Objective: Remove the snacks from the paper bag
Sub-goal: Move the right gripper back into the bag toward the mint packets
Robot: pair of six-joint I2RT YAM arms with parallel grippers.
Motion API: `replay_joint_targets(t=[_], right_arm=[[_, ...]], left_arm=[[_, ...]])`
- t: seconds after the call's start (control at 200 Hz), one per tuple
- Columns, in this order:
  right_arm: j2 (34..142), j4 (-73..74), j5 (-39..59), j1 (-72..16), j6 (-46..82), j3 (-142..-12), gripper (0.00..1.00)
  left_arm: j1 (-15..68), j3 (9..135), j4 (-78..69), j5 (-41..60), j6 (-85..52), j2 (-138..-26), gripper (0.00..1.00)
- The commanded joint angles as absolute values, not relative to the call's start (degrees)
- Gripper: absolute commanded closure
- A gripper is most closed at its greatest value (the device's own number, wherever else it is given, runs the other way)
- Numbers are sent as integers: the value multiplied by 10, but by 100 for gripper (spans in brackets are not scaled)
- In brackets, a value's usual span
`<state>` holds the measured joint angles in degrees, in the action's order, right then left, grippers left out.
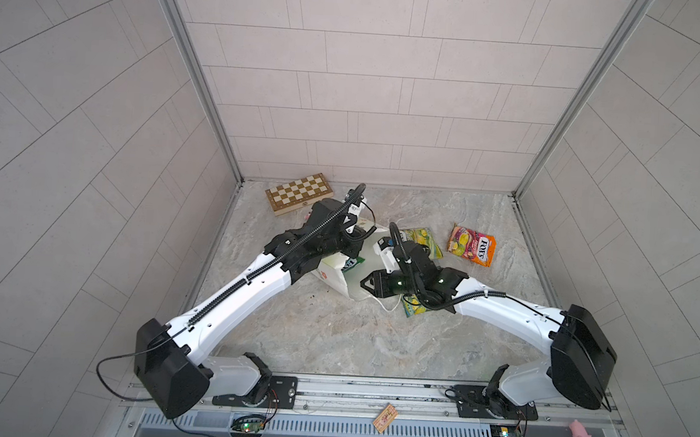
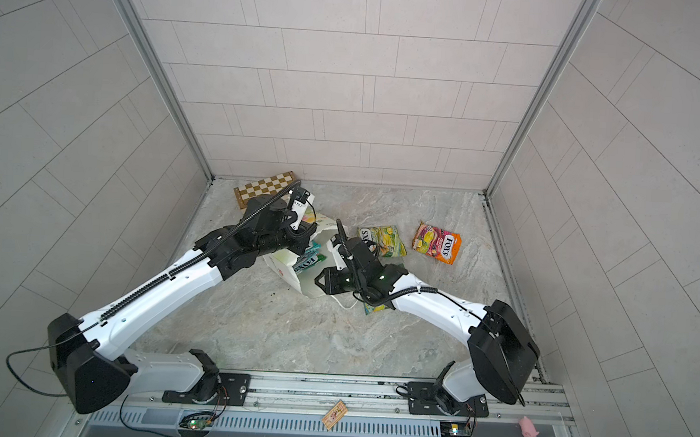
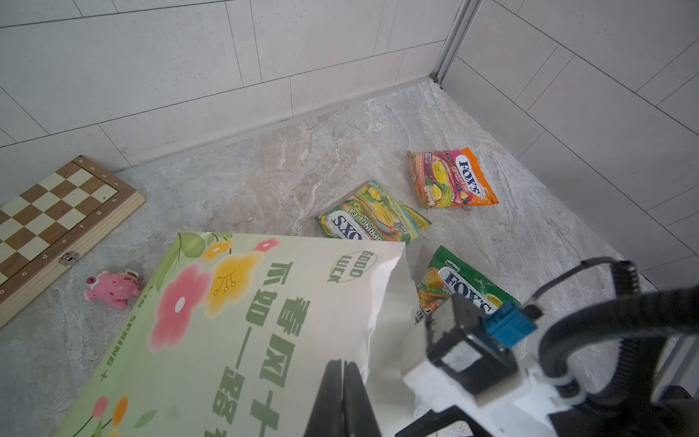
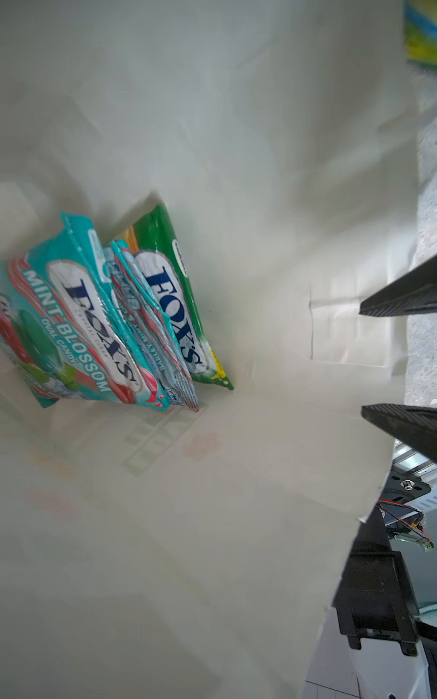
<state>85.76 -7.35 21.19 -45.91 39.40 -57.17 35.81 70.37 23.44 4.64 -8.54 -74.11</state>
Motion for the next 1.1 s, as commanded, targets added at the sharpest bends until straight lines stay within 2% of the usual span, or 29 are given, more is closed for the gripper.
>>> replay_joint_targets(t=[0.0,0.48,0.881,1.096], right_arm=[[885,-50,205,-462,420,-591,61],[1004,-22,168,-464,525,-669,62],[1035,21,114,-457,617,-693,62],[1055,2,89,-455,627,-713,64]], left_arm=[[357,701,237,34,-86,-724,100],[357,699,234,33,-88,-721,100],[357,699,233,46,-89,-724,100],[358,699,234,50,-89,-726,100]])
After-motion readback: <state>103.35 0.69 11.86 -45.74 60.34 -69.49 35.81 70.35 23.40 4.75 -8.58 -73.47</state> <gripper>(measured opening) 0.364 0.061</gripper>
